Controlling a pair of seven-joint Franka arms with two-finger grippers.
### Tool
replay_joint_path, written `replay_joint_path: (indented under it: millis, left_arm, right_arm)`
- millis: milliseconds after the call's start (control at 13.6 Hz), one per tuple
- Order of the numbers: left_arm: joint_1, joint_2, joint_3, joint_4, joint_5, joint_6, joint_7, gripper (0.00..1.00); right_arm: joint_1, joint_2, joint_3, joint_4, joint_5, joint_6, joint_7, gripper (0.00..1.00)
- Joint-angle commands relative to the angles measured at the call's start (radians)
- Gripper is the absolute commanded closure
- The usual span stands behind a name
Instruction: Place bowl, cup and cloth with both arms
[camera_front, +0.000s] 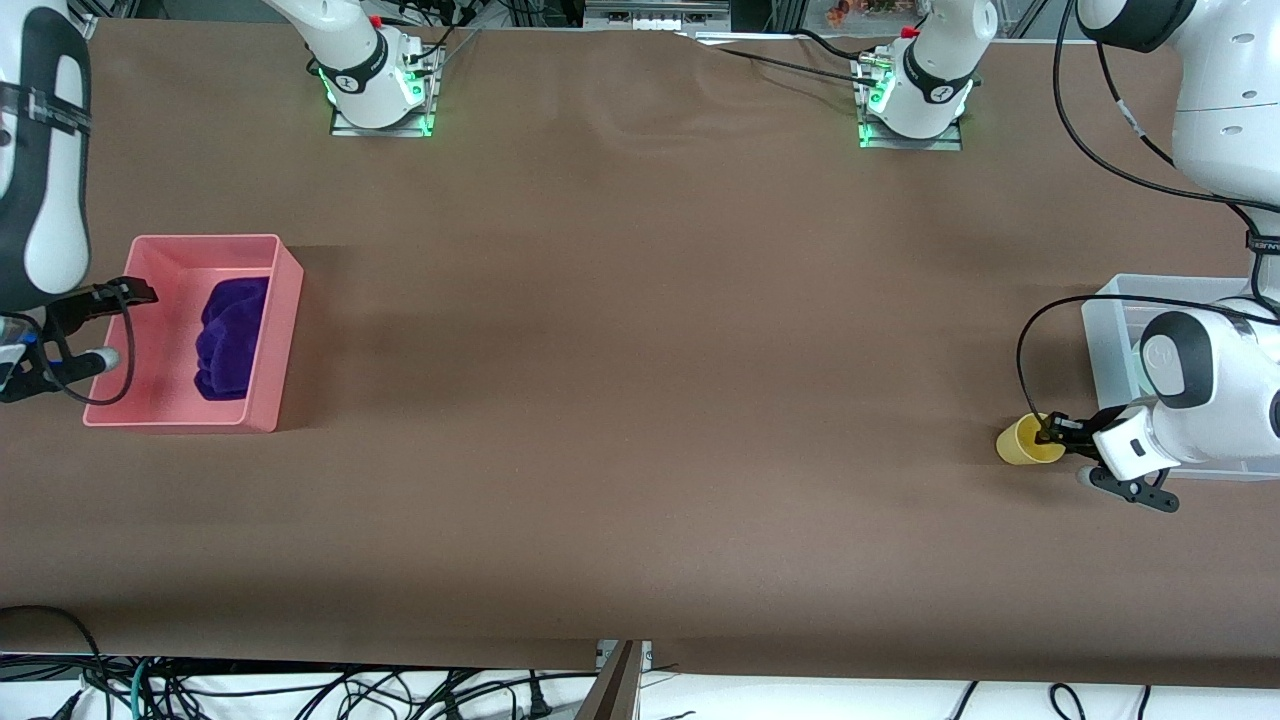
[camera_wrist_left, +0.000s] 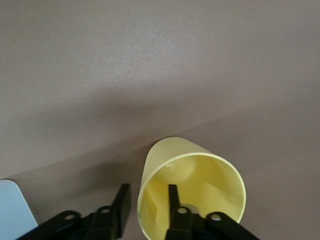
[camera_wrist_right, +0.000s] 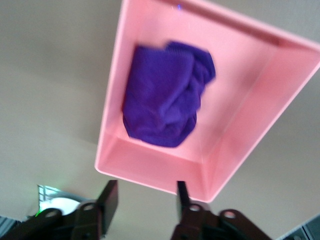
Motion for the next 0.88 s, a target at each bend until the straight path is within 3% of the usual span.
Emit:
replay_joint_path:
  millis: [0, 74, 294, 368, 588, 809]
  left_arm:
    - [0.006, -0.014, 0.001, -0.001, -0.025, -0.008, -0.002, 1.00]
    - [0.006, -0.034, 0.001, 0.006, -0.025, -0.041, -0.003, 1.00]
    - [0.006, -0.133, 0.009, 0.058, -0.008, -0.277, -0.002, 1.00]
    - [0.006, -0.175, 0.017, 0.071, -0.002, -0.343, 0.003, 1.00]
    - [0.010, -0.267, 0.029, 0.094, 0.186, -0.419, 0.078, 1.00]
    - [0.128, -0.254, 0.051, 0.079, 0.242, -0.361, 0.229, 1.00]
  right_arm:
    - [0.006, -0.050, 0.019, 0.086, 0.074, -0.101, 0.003, 0.00]
    - [0.011, -0.060, 0.065, 0.132, 0.088, -0.140, 0.018, 0.00]
    - [0.011, -0.126, 0.175, 0.177, 0.075, -0.181, 0.309, 0.00]
    - [0.011, -0.149, 0.201, 0.201, 0.029, -0.180, 0.325, 0.00]
    - [0.012, -0.203, 0.217, 0.250, -0.047, -0.078, 0.335, 0.00]
    - [0.011, -0.249, 0.217, 0.199, -0.050, -0.048, 0.333, 0.00]
